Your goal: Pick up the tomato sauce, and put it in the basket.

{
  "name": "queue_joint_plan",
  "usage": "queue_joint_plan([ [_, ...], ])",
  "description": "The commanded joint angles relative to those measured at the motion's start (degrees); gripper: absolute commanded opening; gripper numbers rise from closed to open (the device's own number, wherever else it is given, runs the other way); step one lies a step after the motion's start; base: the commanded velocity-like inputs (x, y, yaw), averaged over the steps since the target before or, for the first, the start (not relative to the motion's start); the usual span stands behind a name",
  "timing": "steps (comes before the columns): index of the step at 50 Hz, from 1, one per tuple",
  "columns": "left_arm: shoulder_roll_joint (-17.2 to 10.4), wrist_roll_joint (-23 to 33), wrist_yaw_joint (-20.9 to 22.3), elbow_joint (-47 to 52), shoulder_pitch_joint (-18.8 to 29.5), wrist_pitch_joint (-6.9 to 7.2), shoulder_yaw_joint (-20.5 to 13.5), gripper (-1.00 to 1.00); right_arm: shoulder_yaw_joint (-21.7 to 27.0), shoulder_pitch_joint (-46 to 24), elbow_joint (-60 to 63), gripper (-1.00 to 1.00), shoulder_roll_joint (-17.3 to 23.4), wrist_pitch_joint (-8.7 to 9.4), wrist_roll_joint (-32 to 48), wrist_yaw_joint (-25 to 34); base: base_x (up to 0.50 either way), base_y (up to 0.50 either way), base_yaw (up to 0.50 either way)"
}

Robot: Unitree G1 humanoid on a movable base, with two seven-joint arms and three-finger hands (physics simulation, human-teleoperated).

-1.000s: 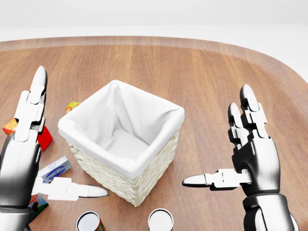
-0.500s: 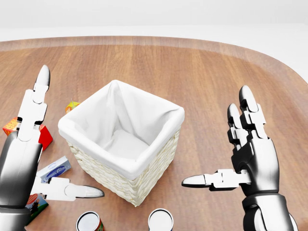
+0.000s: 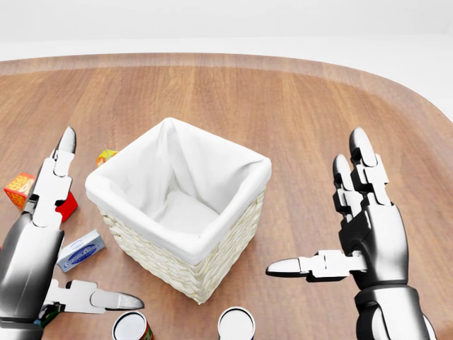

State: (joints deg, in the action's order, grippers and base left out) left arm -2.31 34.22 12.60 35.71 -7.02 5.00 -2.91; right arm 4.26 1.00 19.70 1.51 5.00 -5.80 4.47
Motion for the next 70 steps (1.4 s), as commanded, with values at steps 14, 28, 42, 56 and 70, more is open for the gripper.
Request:
queue_joint_plan([
  [14, 0.8, 2.2, 0.5, 0.7, -3.8, 0.00, 0.1, 1.00, 0.0, -0.1, -0.9, 1.00, 0.0, 0.00, 0.1, -0.1, 0.00, 0.00, 0.00],
  [28, 0.8, 2.0, -0.2, -1.5, -4.4, 0.00, -0.2, 1.00, 0.6, -0.7, -1.0, 1.00, 0.3, 0.00, -0.3, -0.2, 0.00, 0.00, 0.00],
  [42, 1.0, 2.9, 0.5, -0.4, -5.9, 0.00, 0.6, 1.00, 0.6, -0.7, -1.3, 1.00, 0.3, 0.00, -0.1, -0.2, 0.00, 0.00, 0.00],
  [56, 1.2, 3.0, 0.3, -0.6, -6.9, 0.00, 0.8, 1.00, 0.3, -0.7, -2.9, 1.00, 0.2, 0.00, 0.2, -0.2, 0.00, 0.00, 0.00],
  [70, 1.2, 3.3, -1.2, -2.4, -8.8, 0.00, 2.3, 1.00, 0.2, -0.2, -1.1, 1.00, 0.1, 0.00, 0.3, -0.3, 0.00, 0.00, 0.00],
])
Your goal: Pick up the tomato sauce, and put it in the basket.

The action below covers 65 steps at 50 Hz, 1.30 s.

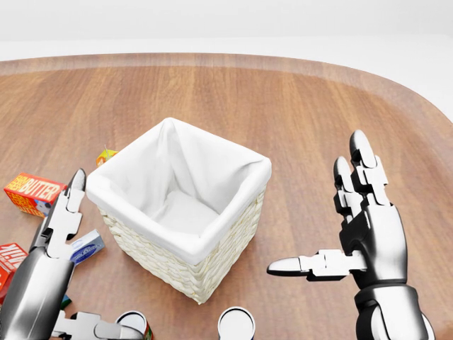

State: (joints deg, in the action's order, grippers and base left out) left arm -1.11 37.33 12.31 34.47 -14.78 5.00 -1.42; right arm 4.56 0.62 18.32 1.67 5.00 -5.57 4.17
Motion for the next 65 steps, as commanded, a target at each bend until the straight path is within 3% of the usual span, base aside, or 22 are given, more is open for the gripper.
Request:
queue_joint_plan([
  [1, 0.0, 0.2, -0.9, -1.3, -1.1, 0.00, 0.9, 1.00, -0.1, 0.2, 0.3, 1.00, -0.1, 0.00, 0.1, 0.0, 0.00, 0.00, 0.00],
  [29, -0.4, 1.4, -3.0, -2.9, -3.8, 0.00, 3.9, 1.00, 0.1, -0.2, -0.4, 1.00, 0.1, 0.00, 0.1, 0.0, 0.00, 0.00, 0.00],
  [59, -1.2, 1.9, -6.1, -8.5, -3.4, 0.00, 3.9, 1.00, -0.2, 0.0, -0.8, 1.00, -0.1, 0.00, 0.3, 0.0, 0.00, 0.00, 0.00],
  [65, -1.2, 1.9, -7.1, -10.8, -3.0, -1.00, 3.6, 1.00, -0.2, 0.1, -1.1, 1.00, -0.1, 0.00, 0.3, 0.0, 0.00, 0.00, 0.00],
])
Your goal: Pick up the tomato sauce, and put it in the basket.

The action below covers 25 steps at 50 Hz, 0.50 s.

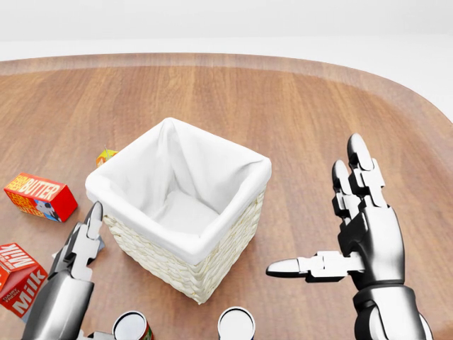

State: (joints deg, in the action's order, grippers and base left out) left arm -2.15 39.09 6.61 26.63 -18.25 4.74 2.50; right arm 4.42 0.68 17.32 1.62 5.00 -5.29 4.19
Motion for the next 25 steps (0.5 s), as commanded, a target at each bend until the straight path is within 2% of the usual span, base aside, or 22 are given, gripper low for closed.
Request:
queue_joint_plan([
  [1, -0.2, 0.2, -1.5, -3.2, 0.5, -0.84, -0.4, 1.00, -0.1, 0.1, -0.1, 1.00, 0.0, 0.00, 0.1, 0.0, 0.00, 0.00, 0.00],
  [3, -0.1, 0.4, -0.8, -2.4, 0.7, -0.07, -0.5, 1.00, -0.1, 0.1, -0.1, 1.00, -0.1, 0.00, 0.1, 0.0, 0.00, 0.00, 0.00],
  [5, -0.1, 0.4, -0.6, -2.2, 0.7, 0.09, -0.5, 1.00, -0.2, 0.1, -0.2, 1.00, -0.1, 0.00, 0.1, 0.0, 0.00, 0.00, 0.00],
  [6, -0.2, 0.4, -1.6, -3.8, 0.7, -1.06, -0.5, 1.00, -0.2, 0.1, 0.0, 1.00, 0.0, 0.00, 0.1, 0.0, 0.00, 0.00, 0.00],
  [9, -0.2, 0.4, -2.0, -4.6, 0.8, -1.51, -0.6, 1.00, -0.2, 0.2, 0.2, 1.00, -0.1, 0.00, 0.1, 0.0, 0.00, 0.00, 0.00],
  [11, -0.2, 0.6, -1.7, -4.4, 0.9, -1.22, -0.5, 1.00, -0.2, 0.2, 0.0, 1.00, -0.1, 0.00, 0.2, 0.0, 0.00, 0.00, 0.00],
  [12, -0.2, 0.6, -2.3, -5.2, 0.8, -1.87, -0.5, 1.00, -0.2, 0.2, 0.2, 1.00, -0.1, 0.00, 0.1, 0.0, 0.00, 0.00, 0.00],
  [23, -0.3, 0.9, -3.0, -6.1, 0.4, -2.87, -0.3, 1.00, -0.2, 0.2, -0.3, 1.00, -0.1, 0.00, 0.2, 0.1, 0.00, 0.00, 0.00],
  [25, -0.3, 1.0, -3.4, -7.0, 0.5, -3.39, -0.2, 1.00, -0.3, 0.3, -0.3, 1.00, -0.1, 0.00, 0.2, 0.1, 0.00, 0.00, 0.00],
])
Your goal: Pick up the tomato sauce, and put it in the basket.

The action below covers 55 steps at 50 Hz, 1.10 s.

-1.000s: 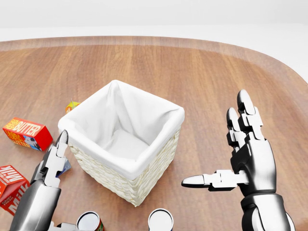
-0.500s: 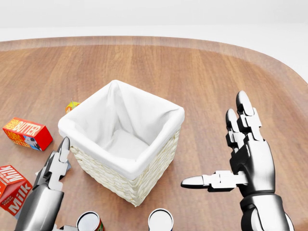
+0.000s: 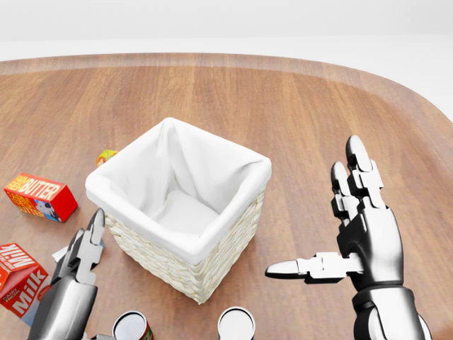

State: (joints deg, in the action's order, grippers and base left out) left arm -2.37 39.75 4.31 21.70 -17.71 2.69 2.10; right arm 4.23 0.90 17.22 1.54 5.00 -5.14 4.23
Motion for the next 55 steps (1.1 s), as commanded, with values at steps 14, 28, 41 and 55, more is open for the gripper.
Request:
queue_joint_plan([
  [14, -0.4, 0.4, -2.5, -5.6, 0.6, -2.98, 0.6, 1.00, 0.0, -0.1, -1.2, 1.00, 0.0, 0.00, 0.1, 0.0, 0.00, 0.00, 0.00],
  [28, -0.6, 0.8, -3.9, -8.6, 1.5, -4.01, 0.5, 1.00, 0.3, -0.7, -2.4, 1.00, 0.2, 0.00, -0.1, 0.0, 0.00, 0.00, 0.00],
  [41, -0.6, 1.2, -4.2, -9.2, 1.6, -4.11, 0.4, 1.00, 0.0, -0.2, -1.2, 1.00, 0.1, 0.00, 0.0, 0.0, 0.00, 0.00, 0.00],
  [55, -0.8, 1.6, -5.6, -11.5, 1.7, -5.63, 0.9, 1.00, -0.1, 0.1, -1.4, 1.00, 0.0, 0.00, 0.2, 0.1, 0.00, 0.00, 0.00],
])
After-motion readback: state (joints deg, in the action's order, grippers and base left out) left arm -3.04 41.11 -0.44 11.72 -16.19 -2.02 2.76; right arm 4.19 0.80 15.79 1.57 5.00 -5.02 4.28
